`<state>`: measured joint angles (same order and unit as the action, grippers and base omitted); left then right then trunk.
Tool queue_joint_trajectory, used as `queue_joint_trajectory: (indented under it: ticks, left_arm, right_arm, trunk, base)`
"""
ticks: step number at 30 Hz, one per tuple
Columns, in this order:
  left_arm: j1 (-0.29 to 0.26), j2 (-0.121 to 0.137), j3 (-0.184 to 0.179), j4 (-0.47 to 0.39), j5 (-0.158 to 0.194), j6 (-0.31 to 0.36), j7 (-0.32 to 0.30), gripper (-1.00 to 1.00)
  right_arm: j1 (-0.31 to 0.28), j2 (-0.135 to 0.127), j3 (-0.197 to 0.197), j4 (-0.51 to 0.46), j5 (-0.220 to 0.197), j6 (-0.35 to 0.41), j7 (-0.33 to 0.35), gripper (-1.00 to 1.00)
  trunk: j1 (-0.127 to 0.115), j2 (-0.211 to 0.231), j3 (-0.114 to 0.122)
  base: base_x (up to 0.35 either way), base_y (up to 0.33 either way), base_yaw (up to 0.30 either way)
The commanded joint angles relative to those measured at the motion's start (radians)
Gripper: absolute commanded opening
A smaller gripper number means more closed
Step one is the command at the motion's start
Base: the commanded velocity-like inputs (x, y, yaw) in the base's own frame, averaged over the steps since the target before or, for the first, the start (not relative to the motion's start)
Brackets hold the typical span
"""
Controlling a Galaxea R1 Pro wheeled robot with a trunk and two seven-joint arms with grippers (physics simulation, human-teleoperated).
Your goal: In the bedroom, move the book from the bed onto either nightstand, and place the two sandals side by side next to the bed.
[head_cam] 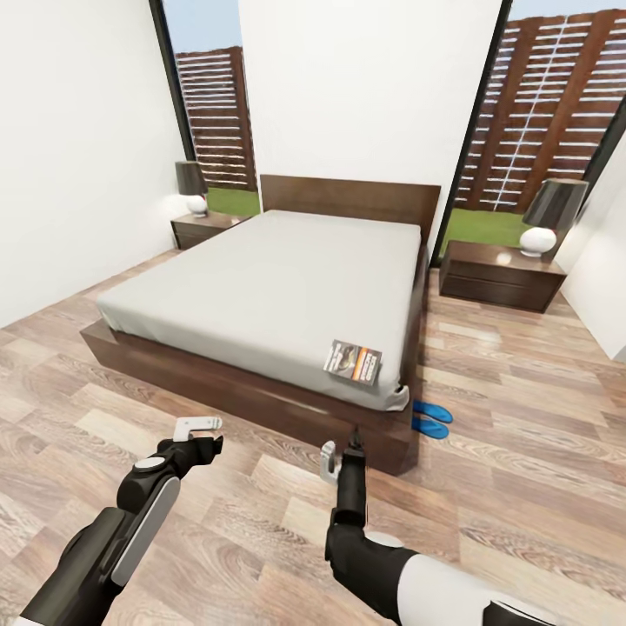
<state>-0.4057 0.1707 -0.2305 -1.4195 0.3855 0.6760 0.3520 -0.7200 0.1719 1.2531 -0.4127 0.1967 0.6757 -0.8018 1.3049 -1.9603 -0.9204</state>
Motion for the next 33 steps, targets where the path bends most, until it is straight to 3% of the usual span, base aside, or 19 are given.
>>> queue_joint_trajectory:
  ticks: [1, 3, 6, 15, 21, 25, 29, 31, 33]
  left_arm:
    - [-0.001, 0.001, -0.003, -0.001, 0.01, 0.002, 0.01, 1.0]
    - [-0.001, 0.001, -0.003, -0.001, 0.01, 0.002, 0.01, 1.0]
    - [-0.001, 0.001, -0.003, -0.001, 0.012, 0.002, 0.01, 1.0]
    - [-0.001, 0.003, 0.001, -0.003, 0.012, 0.002, 0.009, 1.0]
    - [0.051, 0.02, 0.007, -0.11, 0.01, -0.02, 0.01, 1.0]
    - [0.105, 0.028, 0.007, -0.127, 0.004, -0.081, 0.009, 1.0]
    - [0.187, 0.067, 0.007, -0.133, -0.001, -0.203, 0.008, 1.0]
    - [0.275, 0.1, 0.006, -0.13, -0.002, -0.31, 0.004, 1.0]
    - [0.313, 0.107, 0.006, -0.124, -0.003, -0.359, 0.004, 1.0]
  right_arm:
    - [-0.001, 0.001, 0.006, -0.011, 0.001, -0.003, 0.041, 1.0]
    - [-0.001, 0.001, 0.008, -0.023, 0.001, -0.016, 0.098, 1.0]
    - [-0.001, -0.002, 0.008, -0.024, 0.002, -0.021, 0.122, 1.0]
    - [-0.001, -0.006, 0.006, -0.017, 0.001, -0.041, 0.125, 1.0]
    - [-0.001, -0.007, 0.005, -0.017, -0.001, -0.043, 0.086, 1.0]
    - [-0.001, -0.007, 0.005, -0.017, -0.001, -0.044, 0.081, 1.0]
    - [-0.001, -0.008, 0.005, -0.017, -0.001, -0.043, 0.07, 1.0]
    - [-0.001, -0.007, 0.005, -0.017, -0.001, -0.042, 0.045, 1.0]
    - [-0.001, -0.007, 0.005, -0.017, -0.001, -0.042, 0.032, 1.0]
  trunk:
    - [0.004, -0.008, -0.004]
    - [0.011, -0.022, -0.01]
    - [0.023, -0.043, -0.02]
    - [0.057, -0.106, -0.048]
    - [0.08, -0.148, -0.067]
    - [0.096, -0.176, -0.079]
    - [0.111, -0.204, -0.092]
    - [0.119, -0.218, -0.098]
    - [0.126, -0.232, -0.104]
  base:
    - [0.0, 0.0, 0.0]
    - [0.0, 0.0, 0.0]
    - [0.0, 0.0, 0.0]
    - [0.0, 0.0, 0.0]
    - [0.0, 0.0, 0.0]
    - [0.0, 0.0, 0.0]
    - [0.0, 0.0, 0.0]
    - [0.0, 0.0, 0.0]
    - [0.0, 0.0, 0.0]
